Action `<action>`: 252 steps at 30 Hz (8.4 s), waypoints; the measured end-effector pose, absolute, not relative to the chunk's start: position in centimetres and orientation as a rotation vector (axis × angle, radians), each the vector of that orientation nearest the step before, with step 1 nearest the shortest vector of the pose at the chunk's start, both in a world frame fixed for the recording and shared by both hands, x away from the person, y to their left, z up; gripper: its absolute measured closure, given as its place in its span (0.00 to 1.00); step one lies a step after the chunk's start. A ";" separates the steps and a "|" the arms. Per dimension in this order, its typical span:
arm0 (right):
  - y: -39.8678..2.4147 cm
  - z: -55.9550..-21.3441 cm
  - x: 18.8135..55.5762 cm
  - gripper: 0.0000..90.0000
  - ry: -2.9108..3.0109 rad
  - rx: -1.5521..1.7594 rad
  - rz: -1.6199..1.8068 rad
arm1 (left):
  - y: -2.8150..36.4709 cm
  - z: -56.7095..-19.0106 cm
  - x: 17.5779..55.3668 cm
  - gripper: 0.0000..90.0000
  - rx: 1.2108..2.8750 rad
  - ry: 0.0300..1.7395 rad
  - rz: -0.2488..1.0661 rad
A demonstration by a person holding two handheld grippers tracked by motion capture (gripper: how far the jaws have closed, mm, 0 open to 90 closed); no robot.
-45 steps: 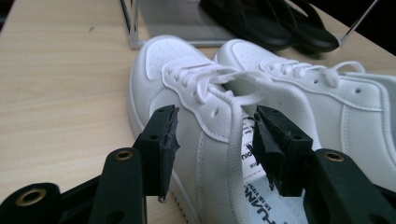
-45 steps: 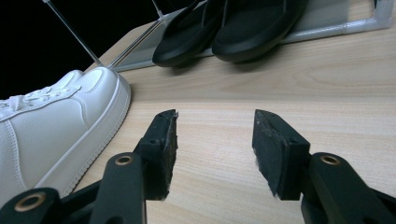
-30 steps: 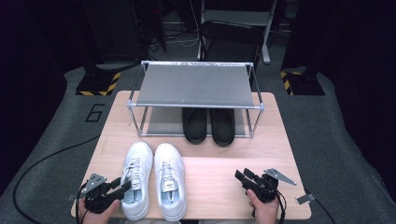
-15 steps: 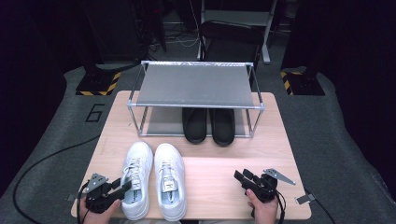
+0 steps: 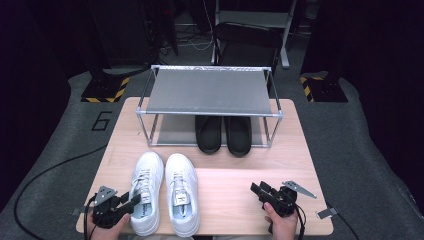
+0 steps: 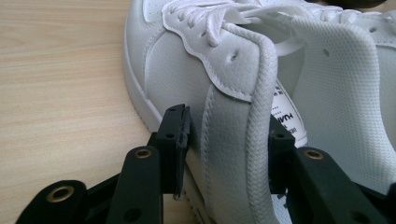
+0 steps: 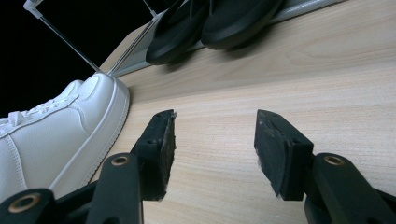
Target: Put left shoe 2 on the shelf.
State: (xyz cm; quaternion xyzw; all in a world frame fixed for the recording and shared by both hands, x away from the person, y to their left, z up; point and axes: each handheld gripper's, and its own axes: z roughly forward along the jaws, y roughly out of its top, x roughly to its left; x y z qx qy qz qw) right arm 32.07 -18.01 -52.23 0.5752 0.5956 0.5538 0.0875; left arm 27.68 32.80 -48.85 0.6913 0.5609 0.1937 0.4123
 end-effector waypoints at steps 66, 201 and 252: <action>-18.5 -53.3 32.3 0.53 1.731 1.833 1.707 | 32.4 -48.5 28.8 0.88 1.764 1.523 0.586; -18.1 -53.0 32.7 0.22 1.787 1.676 1.638 | 28.8 -31.9 36.7 0.91 1.455 1.066 0.720; -18.2 -53.1 32.7 0.22 1.792 1.694 1.653 | 23.0 -28.0 45.3 0.91 1.406 1.051 0.702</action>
